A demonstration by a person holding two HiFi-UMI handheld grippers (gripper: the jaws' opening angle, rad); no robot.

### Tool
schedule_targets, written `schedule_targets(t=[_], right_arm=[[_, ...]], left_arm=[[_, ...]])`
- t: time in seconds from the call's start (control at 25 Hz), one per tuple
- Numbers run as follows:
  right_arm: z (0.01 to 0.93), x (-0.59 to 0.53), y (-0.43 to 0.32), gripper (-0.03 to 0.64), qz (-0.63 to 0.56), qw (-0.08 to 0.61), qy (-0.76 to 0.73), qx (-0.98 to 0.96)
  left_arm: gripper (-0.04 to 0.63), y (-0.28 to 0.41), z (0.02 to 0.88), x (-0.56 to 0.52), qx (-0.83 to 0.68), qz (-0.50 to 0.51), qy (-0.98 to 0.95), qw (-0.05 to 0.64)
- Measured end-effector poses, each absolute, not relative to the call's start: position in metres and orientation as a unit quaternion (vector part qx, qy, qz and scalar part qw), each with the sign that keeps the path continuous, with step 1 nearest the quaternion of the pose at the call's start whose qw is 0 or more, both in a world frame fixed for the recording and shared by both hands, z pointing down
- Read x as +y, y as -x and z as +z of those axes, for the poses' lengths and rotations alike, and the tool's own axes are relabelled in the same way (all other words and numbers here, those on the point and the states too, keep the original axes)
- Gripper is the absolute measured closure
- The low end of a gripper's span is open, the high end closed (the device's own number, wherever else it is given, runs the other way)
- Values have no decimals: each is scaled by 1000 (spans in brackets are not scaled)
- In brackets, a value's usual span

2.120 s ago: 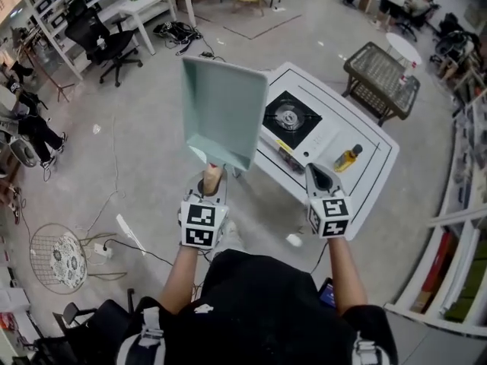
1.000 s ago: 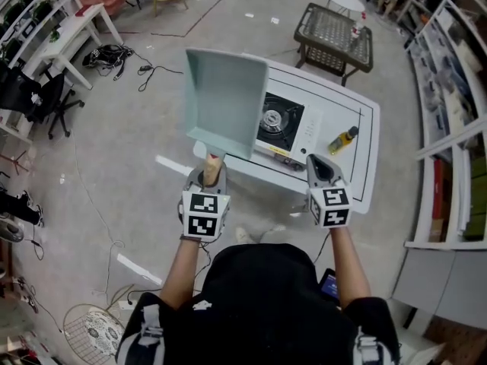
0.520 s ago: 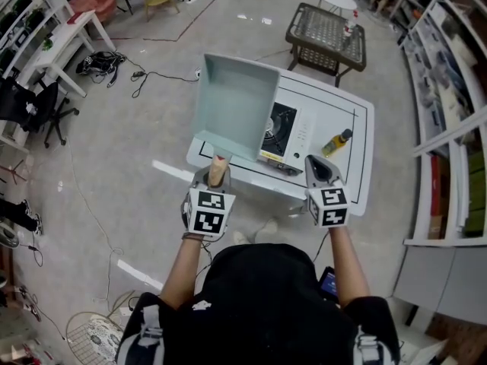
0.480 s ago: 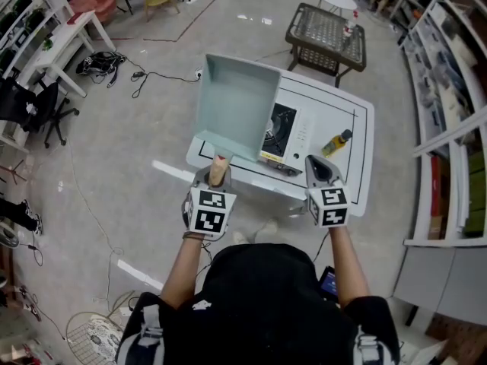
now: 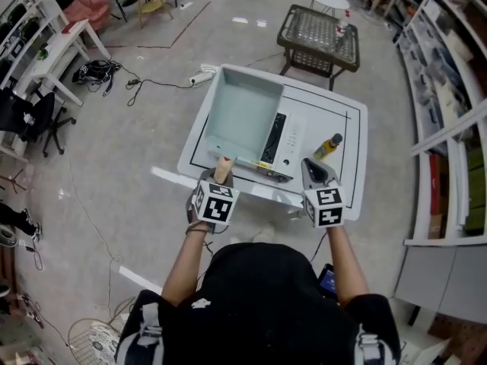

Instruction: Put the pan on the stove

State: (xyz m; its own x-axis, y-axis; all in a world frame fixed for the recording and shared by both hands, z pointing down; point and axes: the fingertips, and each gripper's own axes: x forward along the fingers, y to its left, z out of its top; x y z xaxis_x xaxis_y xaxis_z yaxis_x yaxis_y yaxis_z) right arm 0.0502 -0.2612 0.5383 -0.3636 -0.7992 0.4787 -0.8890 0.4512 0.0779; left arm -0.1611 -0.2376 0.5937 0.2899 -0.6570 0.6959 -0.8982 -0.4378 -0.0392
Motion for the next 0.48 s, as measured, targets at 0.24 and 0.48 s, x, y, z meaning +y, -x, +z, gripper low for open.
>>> schedule_targets(t=[0.24,0.48], right_arm=[[548,-271,-60,581,103,235,-513,-819],[551,-277,-62,581,110,238,-511,-819]], left_arm=[[571,153,634,-248,-482,370,-766,209],[570,151,665,-254,-464,402,-747,256]])
